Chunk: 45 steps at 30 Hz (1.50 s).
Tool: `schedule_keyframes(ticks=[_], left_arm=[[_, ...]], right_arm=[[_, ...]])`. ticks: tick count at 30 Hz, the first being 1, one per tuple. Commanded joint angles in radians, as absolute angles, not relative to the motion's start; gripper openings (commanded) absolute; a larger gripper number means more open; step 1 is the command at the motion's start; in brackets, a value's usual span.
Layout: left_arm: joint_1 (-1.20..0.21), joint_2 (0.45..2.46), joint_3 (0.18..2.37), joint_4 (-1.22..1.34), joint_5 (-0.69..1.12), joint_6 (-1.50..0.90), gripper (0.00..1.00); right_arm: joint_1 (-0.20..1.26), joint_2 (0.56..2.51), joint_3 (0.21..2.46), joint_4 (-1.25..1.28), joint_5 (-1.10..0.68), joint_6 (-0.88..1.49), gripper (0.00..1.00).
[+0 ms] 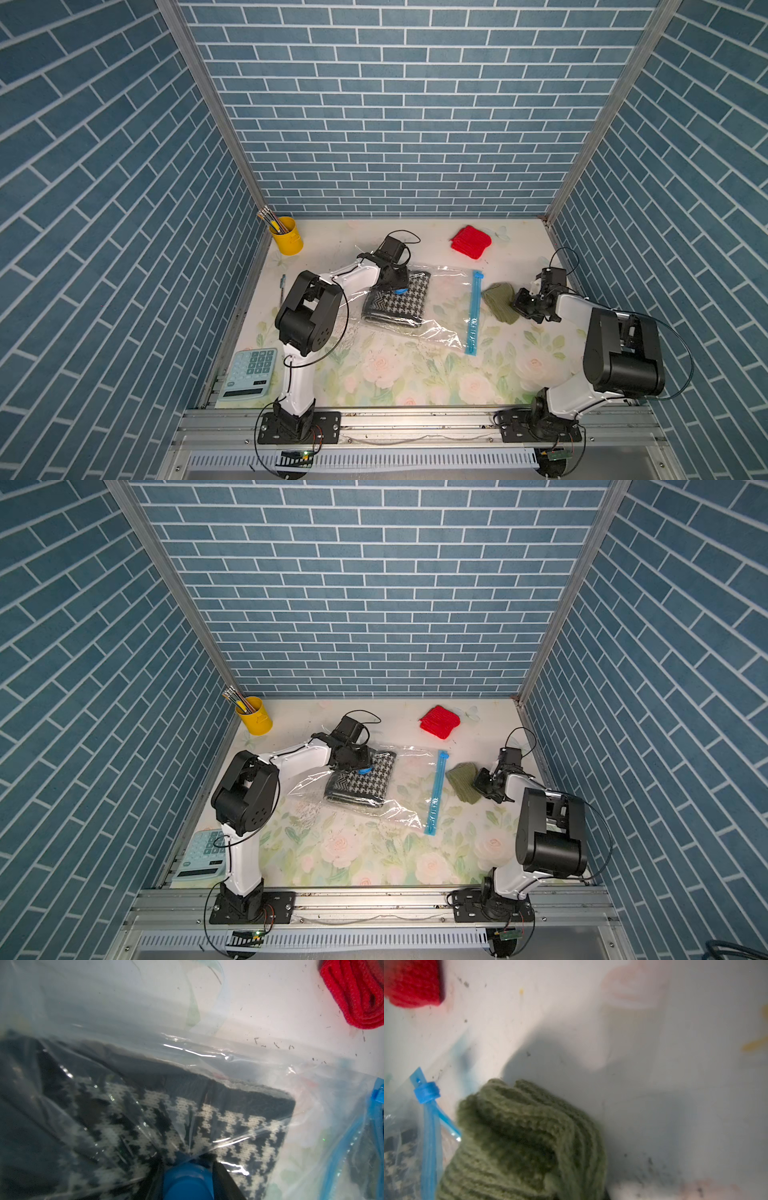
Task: Take the scarf out of the vacuum bag
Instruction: Take out the scarf from the vacuum bag.
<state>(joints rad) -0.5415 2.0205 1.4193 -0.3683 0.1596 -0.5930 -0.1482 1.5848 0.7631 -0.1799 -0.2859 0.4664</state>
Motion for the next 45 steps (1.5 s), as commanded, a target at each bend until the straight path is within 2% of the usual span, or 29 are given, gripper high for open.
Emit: schedule_keyframes(ticks=[1, 14, 22, 31, 33, 39, 41, 42, 44, 45], left_arm=[[-0.543, 2.029, 1.402, -0.428, 0.156, -0.592, 0.42], [-0.552, 2.016, 1.394, -0.411, 0.164, -0.611, 0.41], [-0.561, 2.017, 1.409, -0.417, 0.167, -0.611, 0.42], [-0.574, 2.020, 1.411, -0.416, 0.172, -0.616, 0.42], [-0.576, 2.017, 1.410, -0.415, 0.172, -0.615, 0.42], [-0.580, 2.004, 1.401, -0.417, 0.168, -0.616, 0.42], [-0.580, 1.997, 1.394, -0.415, 0.166, -0.617, 0.42], [-0.580, 1.994, 1.391, -0.413, 0.166, -0.616, 0.42], [-0.581, 1.991, 1.385, -0.410, 0.167, -0.616, 0.42], [-0.581, 1.990, 1.382, -0.409, 0.167, -0.615, 0.42]], right_arm=[[-0.182, 1.641, 0.803, -0.188, -0.231, 0.483, 0.00], [-0.215, 1.880, 1.108, -0.007, -0.275, 0.629, 0.00], [-0.220, 2.065, 1.296, 0.137, -0.396, 0.707, 0.00], [-0.217, 2.284, 1.544, 0.187, -0.522, 0.789, 0.00], [-0.216, 2.314, 1.580, 0.198, -0.550, 0.800, 0.11], [-0.217, 2.321, 1.614, 0.163, -0.576, 0.758, 0.54], [-0.217, 2.295, 1.603, 0.124, -0.542, 0.719, 0.68], [-0.219, 2.274, 1.588, 0.105, -0.518, 0.695, 0.77], [-0.220, 2.233, 1.559, 0.060, -0.460, 0.654, 0.87], [-0.221, 2.204, 1.534, 0.042, -0.420, 0.634, 0.97]])
